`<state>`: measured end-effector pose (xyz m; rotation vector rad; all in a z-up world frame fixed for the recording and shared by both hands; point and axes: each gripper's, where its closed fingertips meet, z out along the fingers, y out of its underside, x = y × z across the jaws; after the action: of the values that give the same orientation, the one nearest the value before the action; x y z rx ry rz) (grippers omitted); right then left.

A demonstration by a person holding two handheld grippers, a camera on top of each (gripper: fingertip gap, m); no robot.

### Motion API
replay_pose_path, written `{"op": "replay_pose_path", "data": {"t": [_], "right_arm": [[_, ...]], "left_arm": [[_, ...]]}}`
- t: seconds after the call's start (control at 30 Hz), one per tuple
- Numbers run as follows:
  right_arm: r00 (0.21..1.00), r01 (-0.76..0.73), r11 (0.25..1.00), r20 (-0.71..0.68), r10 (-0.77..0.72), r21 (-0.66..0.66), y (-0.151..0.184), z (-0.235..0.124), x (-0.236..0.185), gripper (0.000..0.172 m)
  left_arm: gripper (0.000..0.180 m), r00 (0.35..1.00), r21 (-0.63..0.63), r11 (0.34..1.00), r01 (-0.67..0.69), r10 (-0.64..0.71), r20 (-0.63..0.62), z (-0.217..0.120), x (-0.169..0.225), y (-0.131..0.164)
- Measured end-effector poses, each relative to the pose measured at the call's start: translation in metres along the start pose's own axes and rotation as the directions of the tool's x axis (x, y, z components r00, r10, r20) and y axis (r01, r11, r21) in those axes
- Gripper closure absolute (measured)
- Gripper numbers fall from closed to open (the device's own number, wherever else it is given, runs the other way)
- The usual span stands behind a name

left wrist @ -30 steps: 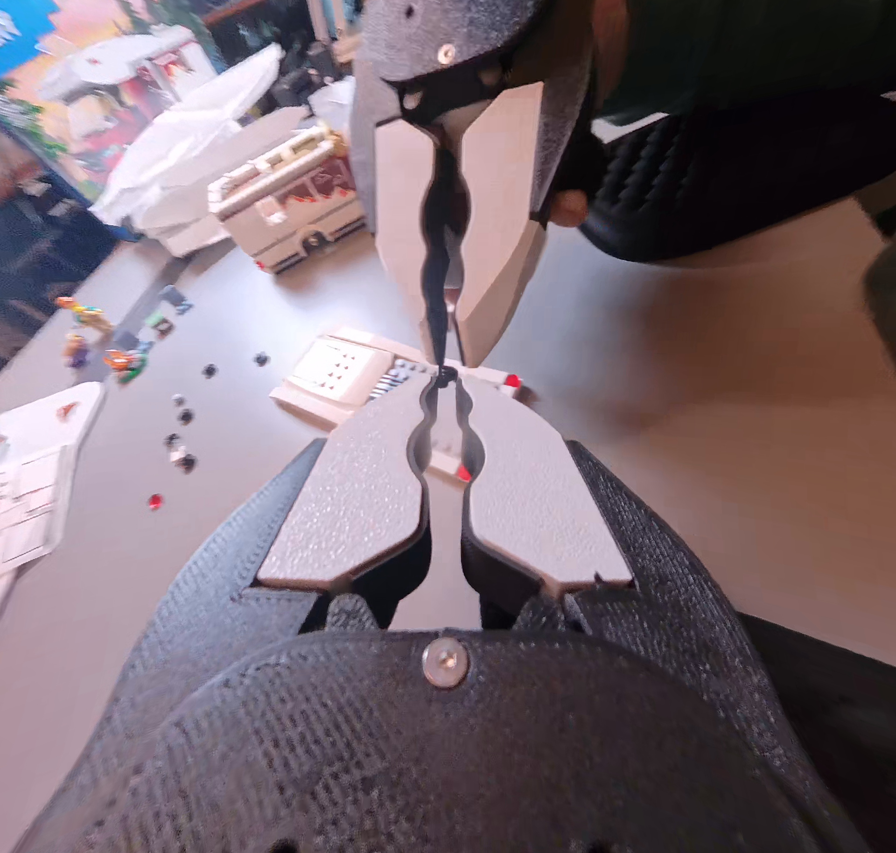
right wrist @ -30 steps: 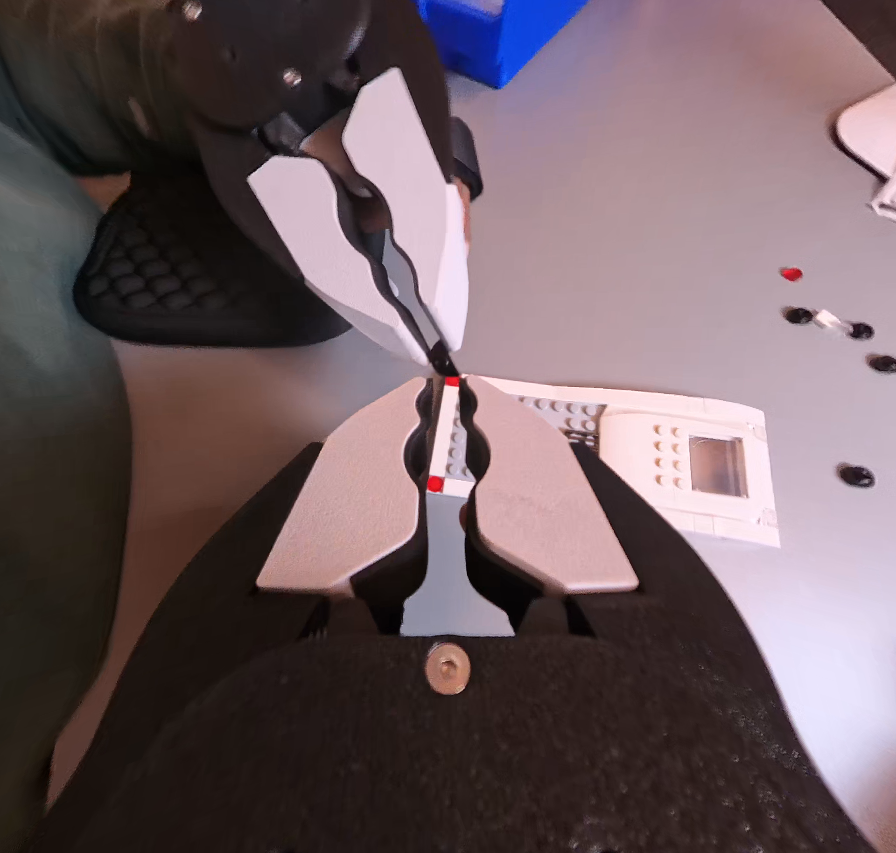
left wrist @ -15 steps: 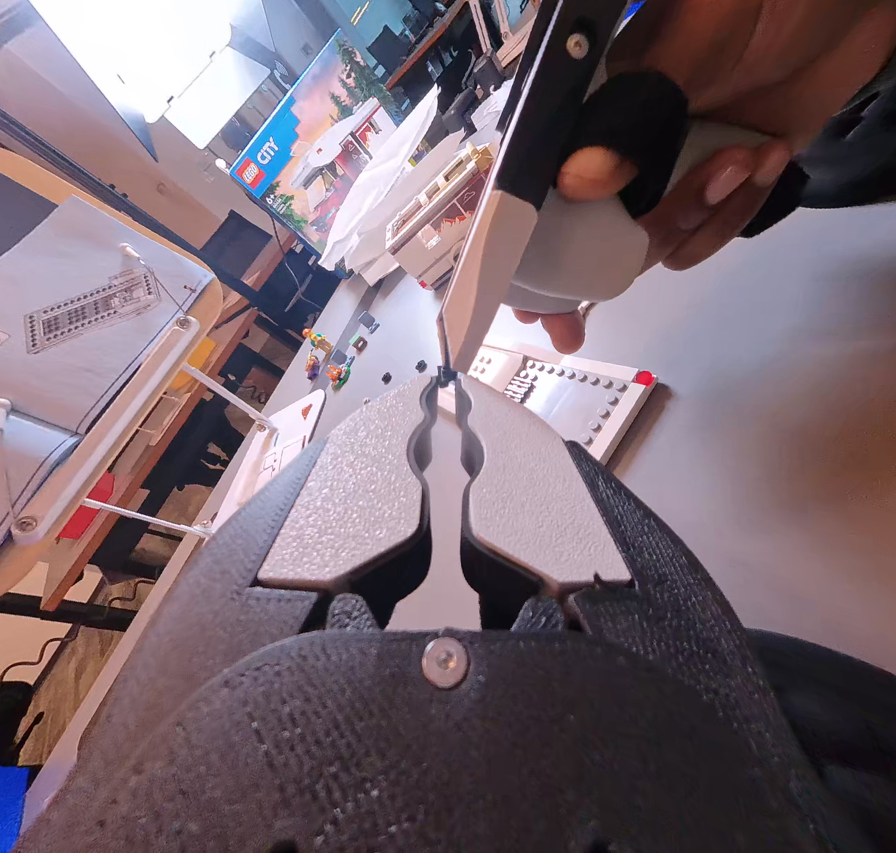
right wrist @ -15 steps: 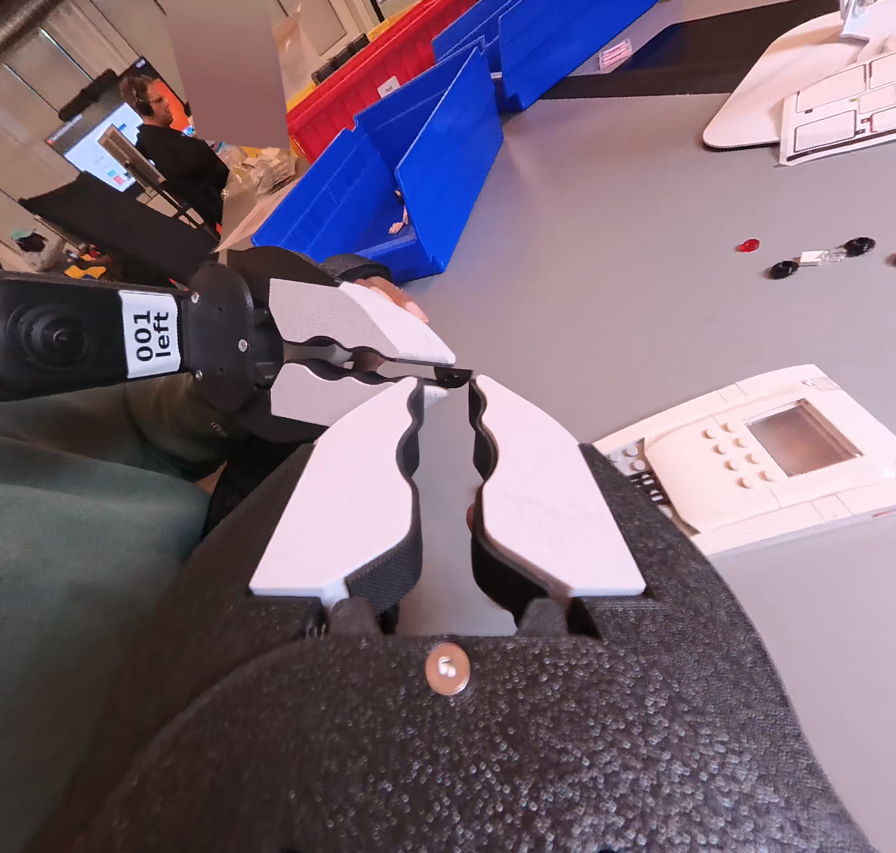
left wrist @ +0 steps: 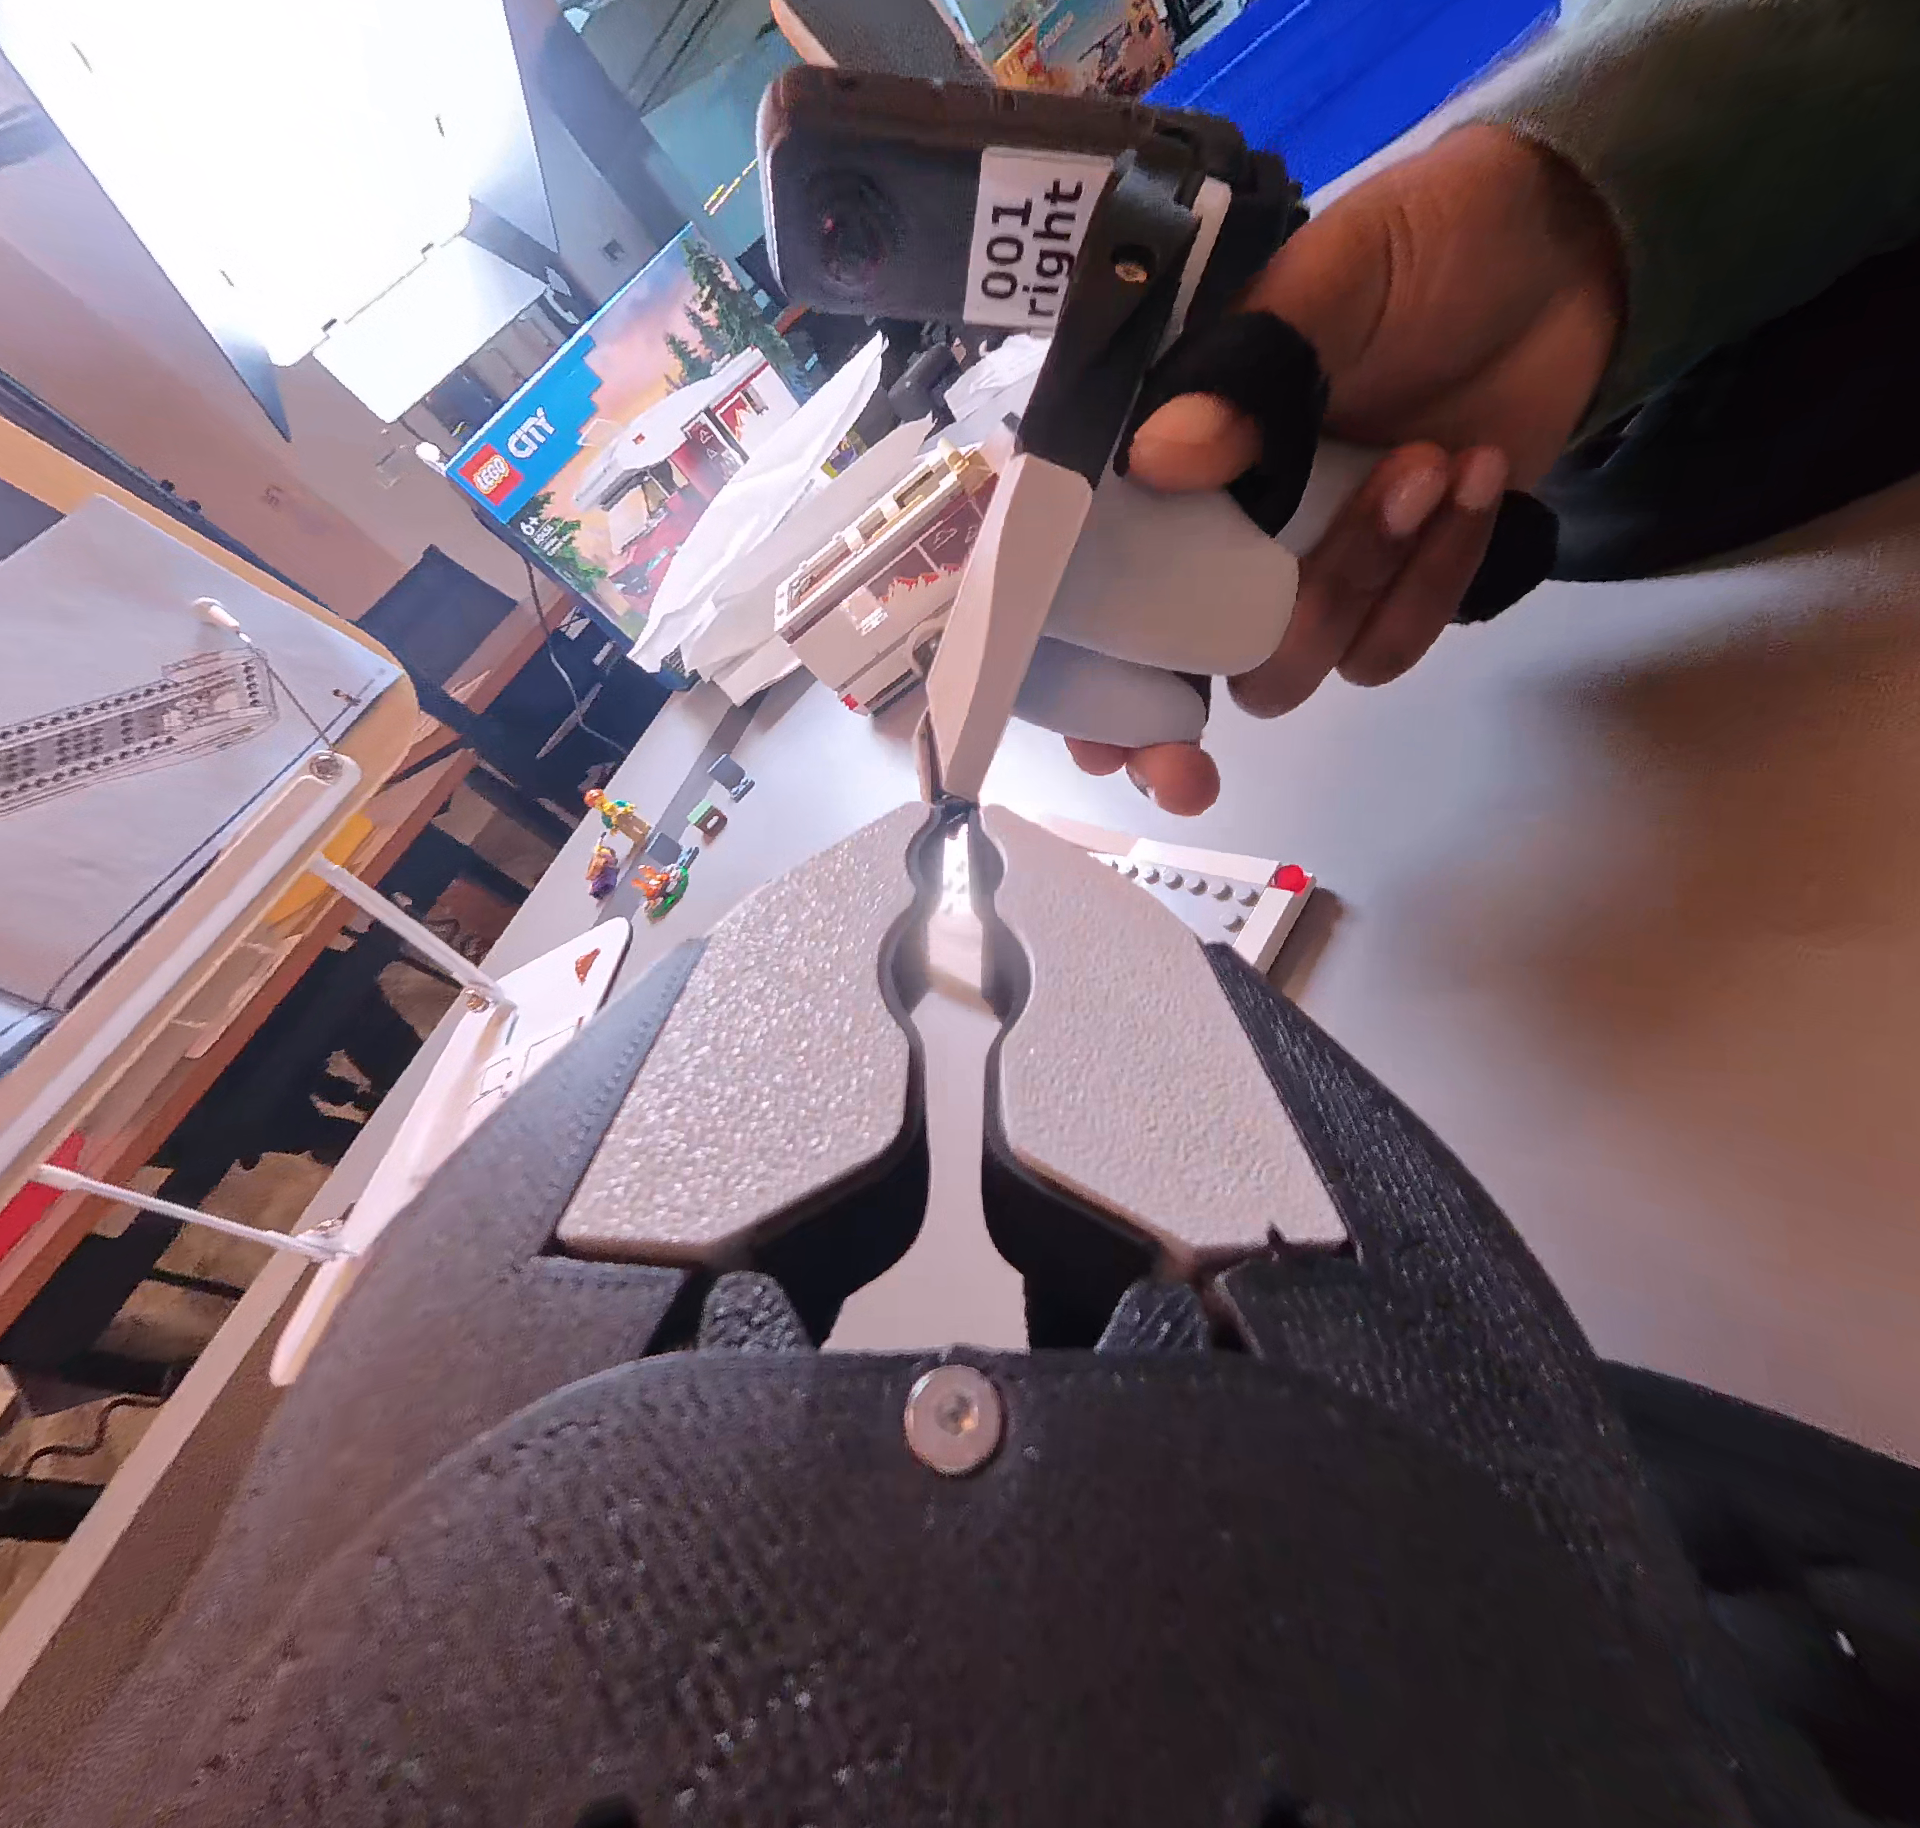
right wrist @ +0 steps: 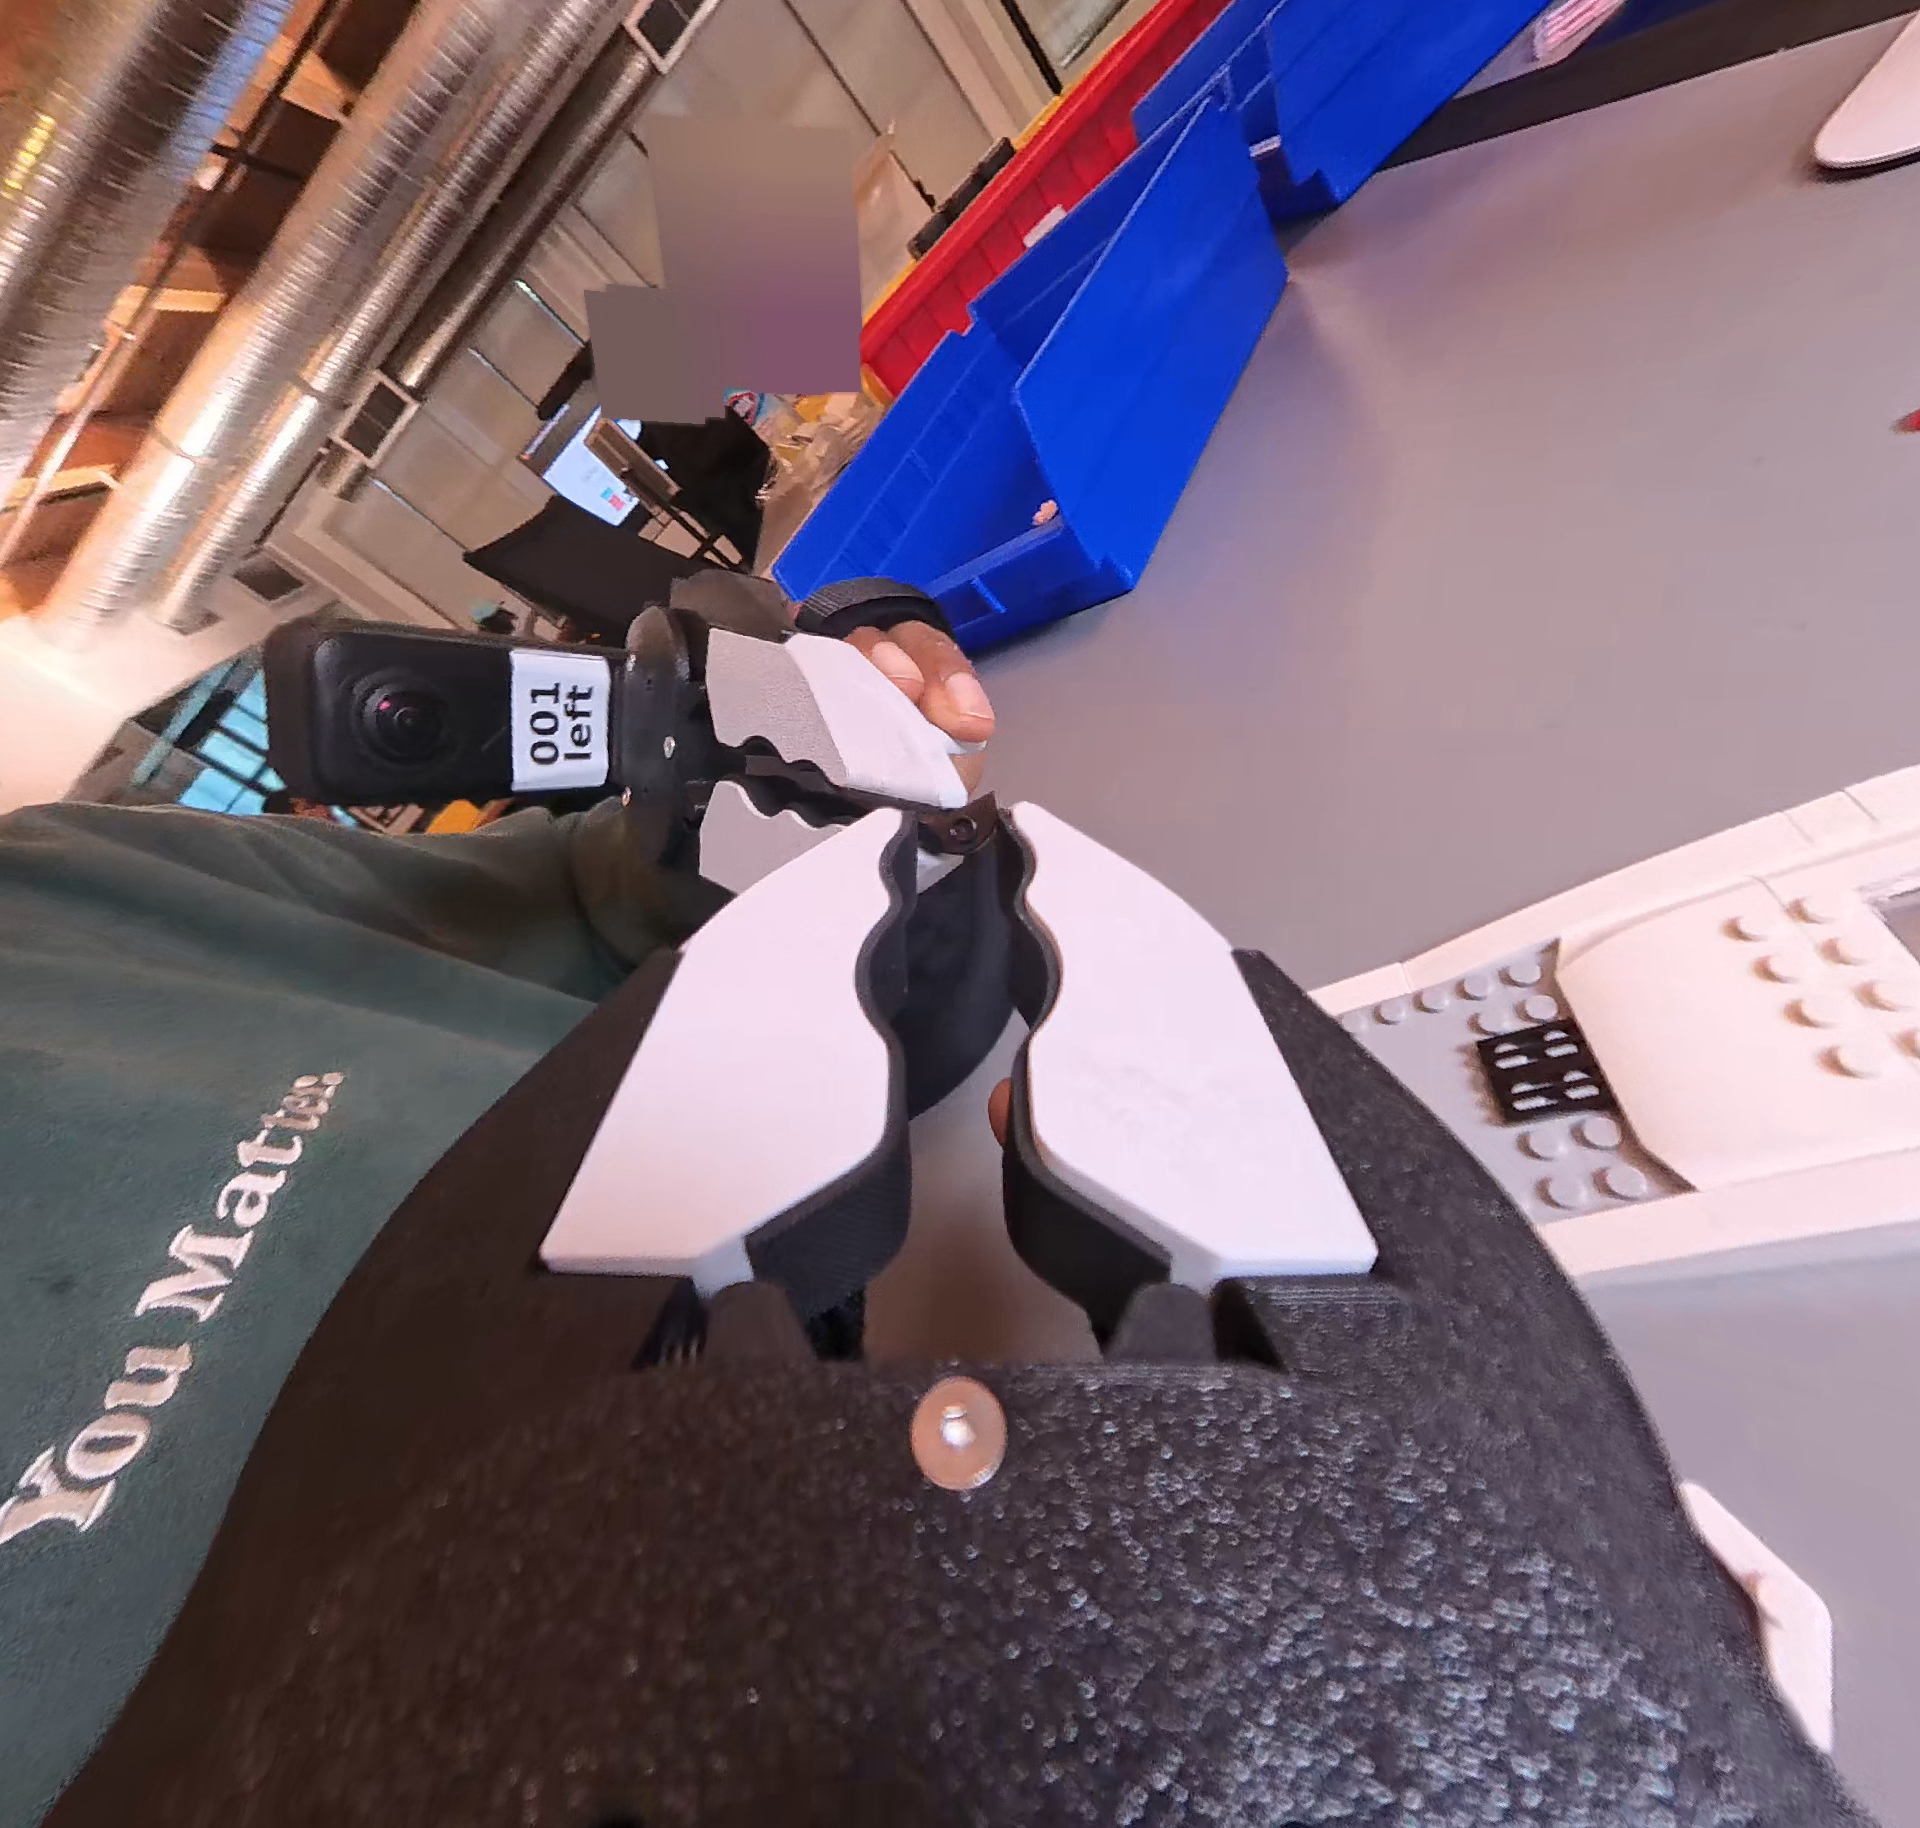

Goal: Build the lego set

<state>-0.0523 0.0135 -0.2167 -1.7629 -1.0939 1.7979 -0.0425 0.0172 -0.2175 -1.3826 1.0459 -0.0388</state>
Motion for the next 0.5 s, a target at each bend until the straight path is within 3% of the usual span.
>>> {"op": "replay_pose_path", "data": {"t": [0.17,0.27,0.4,0.5], "right_arm": [[0.998,0.058,0.998,0.031,-0.057,-0.032,0.000,-0.005,-0.003,0.158],[0.980,0.199,0.973,0.012,-0.199,-0.122,0.007,-0.010,-0.002,0.158],[0.907,0.415,0.875,0.031,-0.421,-0.250,0.019,-0.015,0.000,0.158],[0.799,0.576,0.740,0.052,-0.599,-0.348,0.027,-0.021,0.003,0.158]], "left_arm": [[0.169,0.986,0.063,0.987,0.146,-0.140,-0.085,-0.001,0.004,-0.006],[0.164,0.956,0.063,0.963,0.264,-0.253,-0.146,-0.001,0.004,-0.004],[0.162,0.920,0.017,0.948,0.318,-0.305,-0.247,0.004,0.017,0.003],[0.166,0.844,-0.020,0.915,0.404,-0.381,-0.378,0.006,0.030,0.001]]}}
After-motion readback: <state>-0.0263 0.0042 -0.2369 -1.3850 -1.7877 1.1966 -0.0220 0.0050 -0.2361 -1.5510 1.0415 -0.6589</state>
